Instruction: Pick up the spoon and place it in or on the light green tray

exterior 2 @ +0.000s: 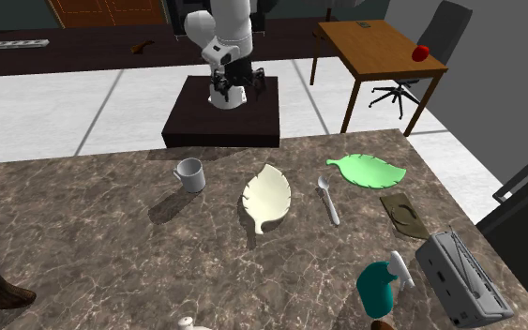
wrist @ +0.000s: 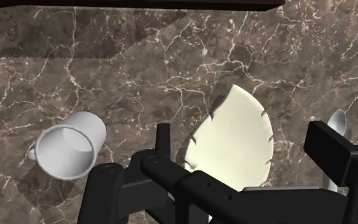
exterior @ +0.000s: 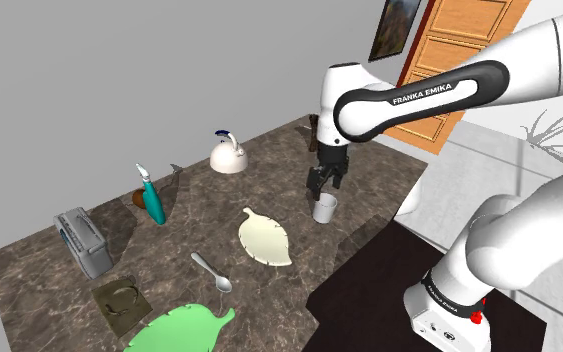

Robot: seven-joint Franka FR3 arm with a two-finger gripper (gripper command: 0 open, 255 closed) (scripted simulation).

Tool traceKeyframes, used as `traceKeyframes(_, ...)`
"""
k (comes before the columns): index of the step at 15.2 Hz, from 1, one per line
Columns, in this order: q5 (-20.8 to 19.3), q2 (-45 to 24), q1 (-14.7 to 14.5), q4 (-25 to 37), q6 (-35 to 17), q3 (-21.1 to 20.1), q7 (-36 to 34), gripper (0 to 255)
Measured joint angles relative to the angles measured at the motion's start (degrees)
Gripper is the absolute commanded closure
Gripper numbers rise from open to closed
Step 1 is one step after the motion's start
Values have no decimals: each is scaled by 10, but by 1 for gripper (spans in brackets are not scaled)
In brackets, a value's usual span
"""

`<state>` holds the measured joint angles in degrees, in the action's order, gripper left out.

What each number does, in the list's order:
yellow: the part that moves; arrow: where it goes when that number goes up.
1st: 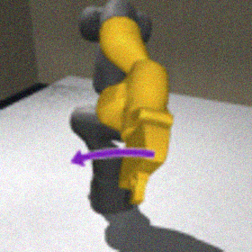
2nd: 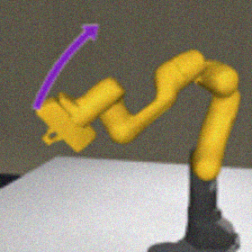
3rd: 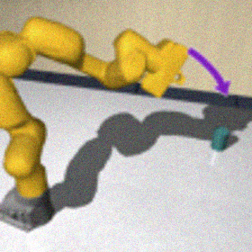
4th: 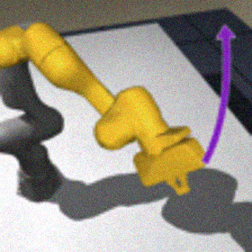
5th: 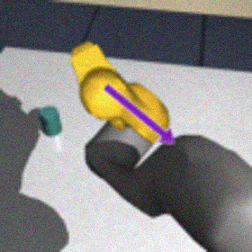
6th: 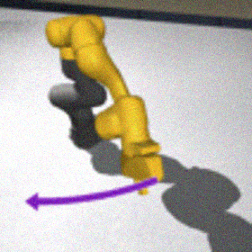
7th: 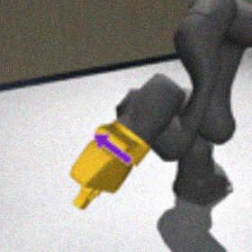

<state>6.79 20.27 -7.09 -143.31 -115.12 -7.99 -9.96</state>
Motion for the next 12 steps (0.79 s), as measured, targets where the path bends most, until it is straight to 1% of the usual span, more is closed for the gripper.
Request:
traceKeyframes(7, 22, -139, -22, 45, -104, -33, -38, 0)
traceKeyframes(11, 21, -228, -32, 90, -153, -46, -58, 0)
traceKeyframes(12, 21, -244, -36, 104, -157, -49, -64, 0)
